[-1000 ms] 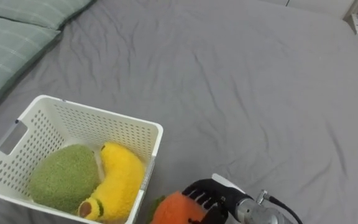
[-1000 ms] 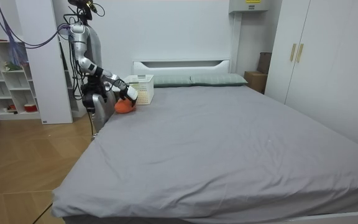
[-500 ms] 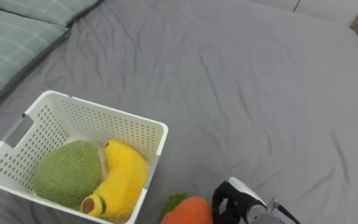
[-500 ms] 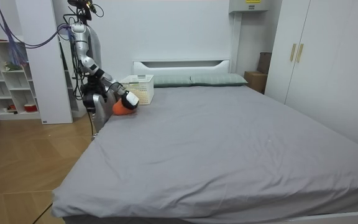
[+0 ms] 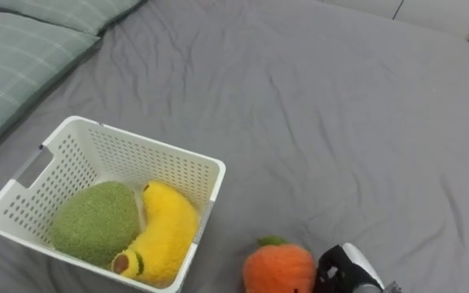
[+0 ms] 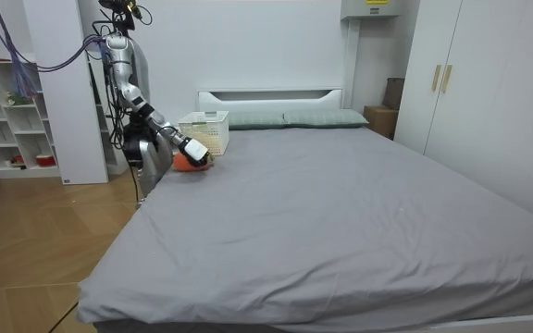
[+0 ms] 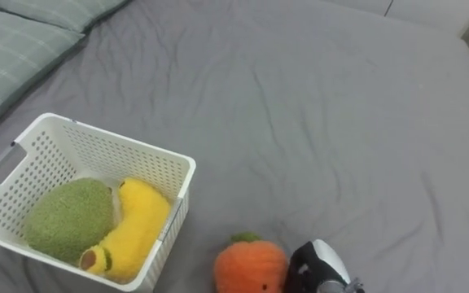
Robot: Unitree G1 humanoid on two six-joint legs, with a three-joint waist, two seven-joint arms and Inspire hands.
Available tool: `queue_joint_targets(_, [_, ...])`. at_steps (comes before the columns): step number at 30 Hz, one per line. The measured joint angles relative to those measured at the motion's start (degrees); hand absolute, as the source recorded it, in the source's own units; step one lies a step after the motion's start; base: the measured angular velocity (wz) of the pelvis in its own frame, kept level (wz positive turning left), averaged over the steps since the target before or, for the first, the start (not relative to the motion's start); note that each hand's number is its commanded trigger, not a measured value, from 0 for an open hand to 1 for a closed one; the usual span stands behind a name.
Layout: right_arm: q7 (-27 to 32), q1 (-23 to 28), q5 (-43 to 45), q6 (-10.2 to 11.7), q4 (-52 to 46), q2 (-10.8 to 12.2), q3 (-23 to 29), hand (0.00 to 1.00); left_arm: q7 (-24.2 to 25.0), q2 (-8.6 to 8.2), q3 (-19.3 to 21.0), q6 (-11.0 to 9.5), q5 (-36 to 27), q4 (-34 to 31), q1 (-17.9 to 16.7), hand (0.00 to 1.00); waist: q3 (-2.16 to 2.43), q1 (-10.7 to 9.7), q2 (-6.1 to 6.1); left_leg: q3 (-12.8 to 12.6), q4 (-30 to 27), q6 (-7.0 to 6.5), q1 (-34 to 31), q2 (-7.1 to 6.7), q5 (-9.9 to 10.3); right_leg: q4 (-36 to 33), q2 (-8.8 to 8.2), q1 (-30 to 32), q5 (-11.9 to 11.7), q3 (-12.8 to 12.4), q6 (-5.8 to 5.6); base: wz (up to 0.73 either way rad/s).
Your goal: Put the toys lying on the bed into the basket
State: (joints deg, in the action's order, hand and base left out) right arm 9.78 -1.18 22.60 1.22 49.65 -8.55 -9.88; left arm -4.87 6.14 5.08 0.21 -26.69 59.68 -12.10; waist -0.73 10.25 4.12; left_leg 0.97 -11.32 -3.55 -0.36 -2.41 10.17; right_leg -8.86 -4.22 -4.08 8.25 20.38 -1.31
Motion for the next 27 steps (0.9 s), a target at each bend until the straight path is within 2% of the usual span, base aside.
queue_joint_targets(3, [1.2,0.1,-1.2,0.0,-6.1,-0.1,2.3,1.00,0.5,0.18,1.7,-0.5,1.6,-0.1,-0.1,0.00,0.00,-0.7,-0.15,-0.2,0.0,-0.02,0.6,-0.01,0.0,-0.1,-0.04,-0.4,0.0,-0.5,-0.01,-0.04])
queue_joint_targets(7, [1.9,0.2,-3.5,0.5,-17.6,-0.6,2.3,1.00,0.5,0.68,1.5,-0.7,1.5,-0.1,0.2,0.00,0.01,-2.3,-0.31,-0.7,0.3,-0.06,1.6,0.08,0.0,0.0,0.21,-1.0,0.0,-1.8,-0.07,-0.10])
queue_joint_targets(9, [2.3,0.2,-4.6,1.6,-21.0,-0.6,2.3,1.00,0.5,0.84,1.5,-0.8,1.5,0.0,0.5,0.00,0.40,-2.6,-0.42,-1.2,0.8,-0.07,2.4,0.13,0.0,0.0,0.25,-1.3,0.0,-2.3,-0.07,-0.13])
queue_joint_targets(12, [2.3,0.2,-4.3,1.1,-25.4,-0.8,2.4,1.00,0.6,1.03,1.6,-0.8,1.5,0.0,0.5,0.00,0.58,-2.6,-0.08,-2.3,1.4,-0.08,2.8,0.31,0.0,-0.2,0.32,-0.9,0.0,-3.2,-0.08,-0.18])
queue_joint_targets(16, [1.8,0.3,-4.4,0.8,-32.4,-2.3,2.3,1.00,0.8,1.04,1.6,-0.7,1.4,0.2,0.8,0.00,0.59,-3.0,-0.01,-3.5,1.7,-0.08,2.5,0.57,0.0,-0.9,0.31,0.3,-0.1,-3.6,-0.07,-0.14])
queue_joint_targets(18, [0.9,0.3,-4.2,-0.6,-38.2,-3.4,2.3,1.00,0.9,1.00,1.8,-0.5,1.4,0.2,1.1,0.00,0.55,-2.9,-0.01,-4.1,1.8,-0.08,2.6,0.64,0.0,-0.9,0.39,0.5,-0.1,-4.1,-0.07,-0.10])
queue_joint_targets(22, [0.4,0.1,-4.4,-0.7,-44.8,-4.1,2.3,1.00,0.9,1.00,1.8,-0.5,1.5,0.2,1.8,0.00,0.55,-3.1,0.09,-4.2,2.0,-0.08,3.0,0.69,0.0,-0.9,0.45,0.5,-0.1,-4.5,-0.07,-0.05])
queue_joint_targets(23, [0.1,0.1,-4.3,-0.9,-45.8,-4.2,2.3,1.00,0.9,1.01,1.9,-0.5,1.6,0.2,1.9,0.00,0.57,-2.6,0.16,-4.4,2.1,-0.08,3.1,0.69,0.0,-0.9,0.46,0.3,0.0,-4.6,-0.08,0.00])
queue_joint_targets(27, [-2.3,-0.6,-4.2,-1.8,-48.6,-5.1,2.2,1.00,0.9,1.19,1.9,-0.4,1.6,0.1,2.5,0.00,0.21,-2.1,0.97,-4.1,2.2,-0.08,3.0,0.71,0.0,-0.9,0.47,0.3,0.0,-4.7,-0.07,0.00])
